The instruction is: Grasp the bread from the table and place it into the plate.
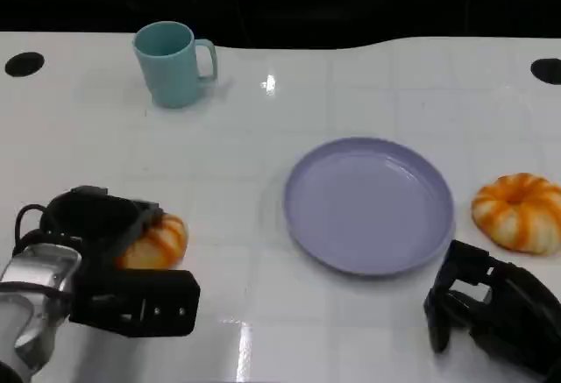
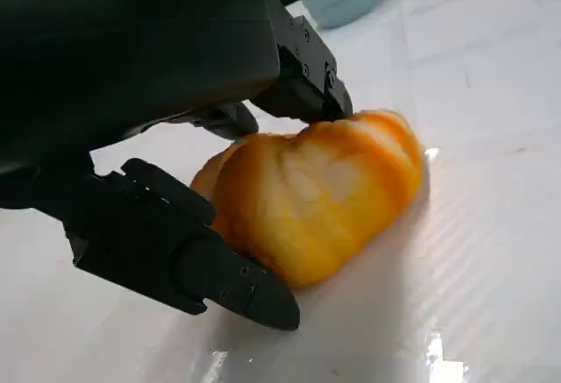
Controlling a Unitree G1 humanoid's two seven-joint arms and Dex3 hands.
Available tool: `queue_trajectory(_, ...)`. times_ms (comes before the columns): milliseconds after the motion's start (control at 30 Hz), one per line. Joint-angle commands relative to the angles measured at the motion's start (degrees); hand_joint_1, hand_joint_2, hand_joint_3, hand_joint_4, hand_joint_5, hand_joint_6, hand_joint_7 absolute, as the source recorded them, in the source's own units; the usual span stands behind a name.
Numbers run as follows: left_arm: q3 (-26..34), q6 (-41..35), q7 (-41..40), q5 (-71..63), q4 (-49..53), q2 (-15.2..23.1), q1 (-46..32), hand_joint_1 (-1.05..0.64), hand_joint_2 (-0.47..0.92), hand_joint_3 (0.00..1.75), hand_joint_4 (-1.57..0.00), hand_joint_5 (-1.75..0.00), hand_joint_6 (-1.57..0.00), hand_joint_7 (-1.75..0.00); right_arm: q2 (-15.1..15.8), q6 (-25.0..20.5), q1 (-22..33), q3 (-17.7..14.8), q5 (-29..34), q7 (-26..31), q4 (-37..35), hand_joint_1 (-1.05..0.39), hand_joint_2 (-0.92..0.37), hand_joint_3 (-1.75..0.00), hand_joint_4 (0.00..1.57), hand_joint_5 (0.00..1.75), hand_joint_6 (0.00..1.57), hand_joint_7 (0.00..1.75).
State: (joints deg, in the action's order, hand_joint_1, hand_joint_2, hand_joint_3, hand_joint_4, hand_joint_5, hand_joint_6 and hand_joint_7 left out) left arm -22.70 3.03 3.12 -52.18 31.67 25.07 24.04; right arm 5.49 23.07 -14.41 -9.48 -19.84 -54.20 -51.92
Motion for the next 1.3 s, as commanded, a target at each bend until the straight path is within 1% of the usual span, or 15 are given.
queue_trajectory(33, 2.07, 7.63, -17.43, 3.48, 4.46, 0.35, -2.14, -0.32, 0.76, 0.38, -0.94, -1.24, -1.21, -0.33, 0.82, 0.52, 0.24, -0.39, 0.64, 0.51, -0.53, -0.61, -0.92, -0.19, 0.72, 1.75, 0.64, 1.59)
queue_trajectory(67, 2.5, 9.82, -22.89, 3.92, 5.81, 0.05, -2.28, -0.34, 0.69, 0.46, -0.94, -1.45, -1.19, -0.32, 0.83, 0.4, 0.29, -0.34, 0.73, 0.68, -0.37, -0.6, -0.92, -0.19, 0.72, 1.75, 0.64, 1.59)
queue_trajectory(100, 2.56, 10.88, -25.87, 4.14, 6.64, -0.1, -2.2, -0.3, 0.62, 0.59, -0.94, -1.6, -1.17, -0.69, 0.83, 0.29, 0.31, -0.29, 0.78, 0.78, -0.24, -0.6, -0.92, -0.19, 0.72, 1.75, 0.64, 1.59)
queue_trajectory(133, 2.44, 11.72, -28.11, 4.34, 7.48, -0.17, -2.02, -0.27, 0.5, 0.86, -0.94, -1.68, -0.97, -1.3, 0.84, 0.24, 0.34, -0.25, 0.83, 0.87, -0.14, -0.6, -0.92, -0.2, 0.72, 1.75, 0.63, 1.59)
queue_trajectory(200, 2.53, 13.54, -30.3, 5.7, 8.56, -0.25, -1.74, -0.24, 0.41, 1.07, -0.93, -1.73, -0.86, -1.65, 0.83, 0.07, 0.34, -0.22, 0.83, 0.93, -0.06, -0.6, -0.92, -0.2, 0.72, 1.75, 0.63, 1.59)
queue_trajectory(233, 2.76, 14.49, -31.06, 6.55, 8.8, -0.31, -1.68, -0.2, 0.35, 1.22, -0.94, -1.74, -0.87, -1.7, 0.84, -0.13, 0.33, -0.23, 0.78, 0.92, -0.06, -0.6, -0.92, -0.2, 0.72, 1.75, 0.63, 1.59)
queue_trajectory(333, 2.82, 15.7, -31.92, 7.89, 9.14, -0.28, -1.4, -0.19, 0.3, 1.45, -0.96, -1.75, -0.88, -1.73, 0.9, -0.03, 0.31, -0.21, 0.88, 1.15, -0.17, -0.6, -0.92, -0.19, 0.72, 1.75, 0.63, 1.59)
queue_trajectory(500, 2.98, 16.22, -32.57, 8.86, 9.02, -0.8, -0.79, -0.18, 0.29, 1.5, -0.96, -1.75, -0.88, -1.74, 0.99, 0.75, 0.16, -0.23, 0.94, 0.8, -0.59, -0.6, -0.92, -0.19, 0.72, 1.75, 0.63, 1.58)
queue_trajectory(567, 3.9, 16.37, -32.24, 10.47, 8.09, -1.99, -0.06, -0.15, 0.14, 1.66, -0.99, -1.75, -0.89, -1.74, 1.01, 1.47, -0.07, -0.4, 0.75, 0.17, -1.23, -0.6, -0.92, -0.22, 0.72, 1.75, 0.62, 1.61)
queue_trajectory(633, 4.25, 16.42, -31.94, 11.11, 7.8, -2.37, 0.14, -0.14, 0.09, 1.71, -1.0, -1.75, -0.9, -1.75, 0.98, 1.68, -0.21, -0.52, 0.63, -0.06, -1.59, -0.6, -0.92, -0.22, 0.72, 1.75, 0.62, 1.61)
queue_trajectory(800, 4.2, 16.33, -31.85, 11.35, 7.65, -2.35, 0.11, -0.14, 0.08, 1.73, -1.0, -1.75, -0.89, -1.75, 0.96, 1.99, -0.41, -0.66, 0.63, -0.26, -2.07, -0.6, -0.92, -0.21, 0.72, 1.75, 0.62, 1.62)
queue_trajectory(900, 5.74, 18.0, -26.8, 16.97, 7.72, -5.66, 4.34, -0.15, 0.11, 1.74, -1.03, -1.75, -0.93, -1.75, 0.68, 1.7, -0.21, -0.8, 0.52, -0.36, -1.82, -0.6, -0.92, -0.21, 0.72, 1.75, 0.62, 1.62)
queue_trajectory(1000, 5.95, 18.23, -25.59, 18.12, 7.81, -6.09, 5.07, -0.16, 0.12, 1.73, -1.04, -1.75, -0.93, -1.75, 0.67, 1.73, -0.17, -0.81, 0.66, -0.28, -1.77, -0.6, -0.92, -0.21, 0.72, 1.75, 0.62, 1.63)
queue_trajectory(1267, 4.03, 22.99, -21.99, 19.1, 12.96, -10.4, 12.71, -0.13, 0.13, 1.6, -1.02, -1.75, -0.91, -1.75, 0.88, 0.95, -0.18, -1.46, 0.14, -1.16, -2.19, -0.58, -0.92, -0.2, 0.72, 1.75, 0.62, 1.61)
queue_trajectory(1300, 3.39, 23.03, -21.72, 18.74, 13.75, -11.33, 13.86, -0.15, 0.14, 1.5, -1.01, -1.75, -0.9, -1.75, 0.84, 0.99, -0.22, -1.59, -0.01, -1.36, -2.37, -0.58, -0.92, -0.2, 0.72, 1.75, 0.62, 1.61)
